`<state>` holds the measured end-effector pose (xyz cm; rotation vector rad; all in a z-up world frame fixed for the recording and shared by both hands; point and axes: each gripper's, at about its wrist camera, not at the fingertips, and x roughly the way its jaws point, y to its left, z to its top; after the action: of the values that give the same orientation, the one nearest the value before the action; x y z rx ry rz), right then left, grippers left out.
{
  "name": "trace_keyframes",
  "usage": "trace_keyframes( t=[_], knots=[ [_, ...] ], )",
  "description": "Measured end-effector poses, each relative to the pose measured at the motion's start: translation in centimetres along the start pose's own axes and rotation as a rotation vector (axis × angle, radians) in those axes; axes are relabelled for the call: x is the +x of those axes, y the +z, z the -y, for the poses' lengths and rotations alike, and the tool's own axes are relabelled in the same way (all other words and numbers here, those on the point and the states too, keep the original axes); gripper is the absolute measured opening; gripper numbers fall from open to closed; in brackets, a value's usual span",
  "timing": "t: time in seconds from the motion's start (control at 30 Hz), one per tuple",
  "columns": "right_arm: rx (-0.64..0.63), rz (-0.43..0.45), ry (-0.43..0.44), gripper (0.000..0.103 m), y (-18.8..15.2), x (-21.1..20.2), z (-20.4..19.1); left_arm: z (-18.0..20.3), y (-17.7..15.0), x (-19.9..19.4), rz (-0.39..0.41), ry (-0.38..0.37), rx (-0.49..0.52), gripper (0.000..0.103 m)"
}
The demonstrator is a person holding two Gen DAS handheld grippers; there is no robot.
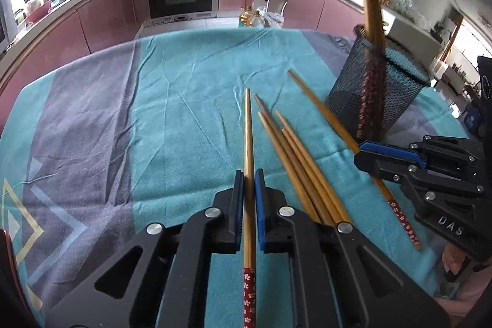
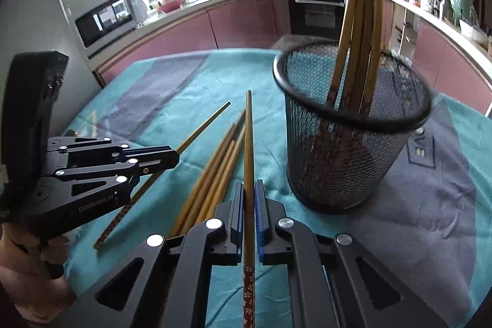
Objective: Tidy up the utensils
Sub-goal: 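Grasp a chopstick with the right gripper while the left gripper grasps another, then lift both chopsticks upright and lower them into the mesh cup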
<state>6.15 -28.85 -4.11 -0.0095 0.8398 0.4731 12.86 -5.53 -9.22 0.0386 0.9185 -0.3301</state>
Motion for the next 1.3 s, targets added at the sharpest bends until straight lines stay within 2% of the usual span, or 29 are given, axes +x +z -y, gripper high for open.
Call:
trace_keyframes(
  t=[0.17, 0.4, 0.73, 1.3],
  knots=[
    [0.009, 0.066, 0.032, 0.006, 0.5, -2.8, 0.3, 0.1, 0.5, -2.6, 0.049, -0.052, 0.004, 0.008],
    [0.018, 0.168, 0.055, 0.006, 1.2, -6.8, 1.2, 0.9, 1.6, -6.9, 0.133, -0.162, 0.024, 0.008],
    [0.041, 0.272, 0.079, 0.006, 2.6, -10.3, 2.9, 1.7, 3.4, -11.4, 0.242, -0.266, 0.04, 0.008],
    [0.051, 0.432, 0.027, 0.006, 8.0, -13.5, 5.1, 4.6, 9.6, -15.4, 0.414, -0.327, 0.072, 0.008]
  ],
)
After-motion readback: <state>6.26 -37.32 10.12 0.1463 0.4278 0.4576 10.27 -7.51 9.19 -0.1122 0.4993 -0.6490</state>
